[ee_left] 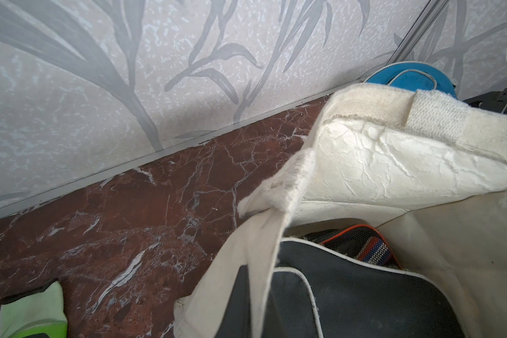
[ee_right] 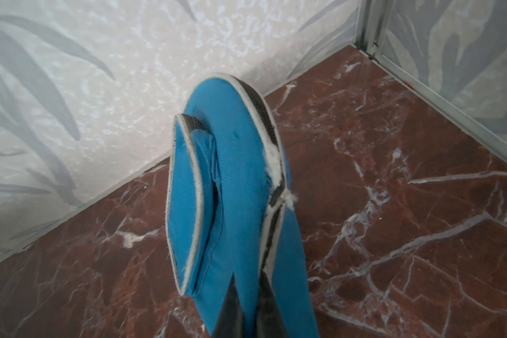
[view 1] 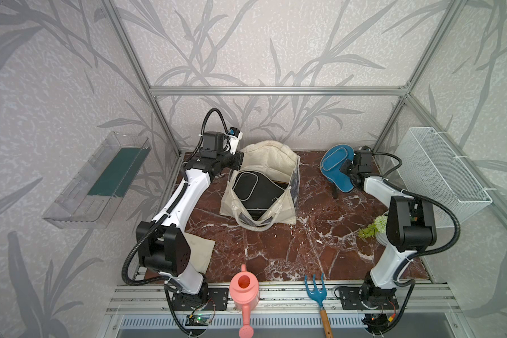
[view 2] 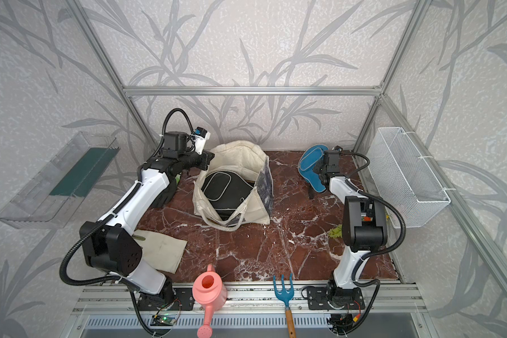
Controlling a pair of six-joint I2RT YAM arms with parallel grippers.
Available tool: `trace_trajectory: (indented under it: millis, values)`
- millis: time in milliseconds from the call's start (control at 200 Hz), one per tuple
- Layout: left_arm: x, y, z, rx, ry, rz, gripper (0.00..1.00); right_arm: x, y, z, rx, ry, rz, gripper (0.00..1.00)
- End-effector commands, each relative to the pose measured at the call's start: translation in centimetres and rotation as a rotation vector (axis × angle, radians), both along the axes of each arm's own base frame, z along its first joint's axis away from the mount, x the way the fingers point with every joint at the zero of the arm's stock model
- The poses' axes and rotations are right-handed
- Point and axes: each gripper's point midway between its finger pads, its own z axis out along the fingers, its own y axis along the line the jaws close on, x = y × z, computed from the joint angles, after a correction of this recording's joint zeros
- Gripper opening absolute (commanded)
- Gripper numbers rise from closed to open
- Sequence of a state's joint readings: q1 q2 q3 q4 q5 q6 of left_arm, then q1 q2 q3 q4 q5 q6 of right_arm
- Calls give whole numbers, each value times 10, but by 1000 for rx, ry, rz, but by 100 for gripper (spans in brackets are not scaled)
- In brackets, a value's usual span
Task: Remove the ping pong set from the canvas bag
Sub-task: Place the ping pong set at the center of the board.
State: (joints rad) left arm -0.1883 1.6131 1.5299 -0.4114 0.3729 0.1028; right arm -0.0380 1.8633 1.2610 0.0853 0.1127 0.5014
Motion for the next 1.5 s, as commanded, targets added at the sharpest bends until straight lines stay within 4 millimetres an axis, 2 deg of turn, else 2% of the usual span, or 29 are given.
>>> trace_trajectory:
  millis: [0, 425, 735, 850, 1045, 1290, 1410, 1495]
  values:
    - [3, -18, 39, -41, -119, -72, 0, 21, -24, 31, -5, -115, -51, 0]
    - [9, -19, 30, -31, -99, -78, 0, 34, -52, -11, -88, -1, -120, 0]
    - [8, -19, 31, -21, -101, -81, 0, 37, -72, -22, -90, 49, -134, 0]
    - [8, -18, 31, -19, -101, -79, 0, 37, -77, -24, -80, 58, -129, 7]
    - [7, -18, 30, -17, -99, -76, 0, 40, -79, -25, -69, 59, -112, 29]
    - [5, -17, 34, -11, -108, -73, 0, 37, -77, -6, -79, 38, -94, 56]
    - [2, -16, 37, -13, -112, -73, 0, 30, -70, 5, -72, 29, -58, 80]
    - [0, -15, 40, -7, -120, -68, 0, 21, -60, 14, -68, 22, -24, 91]
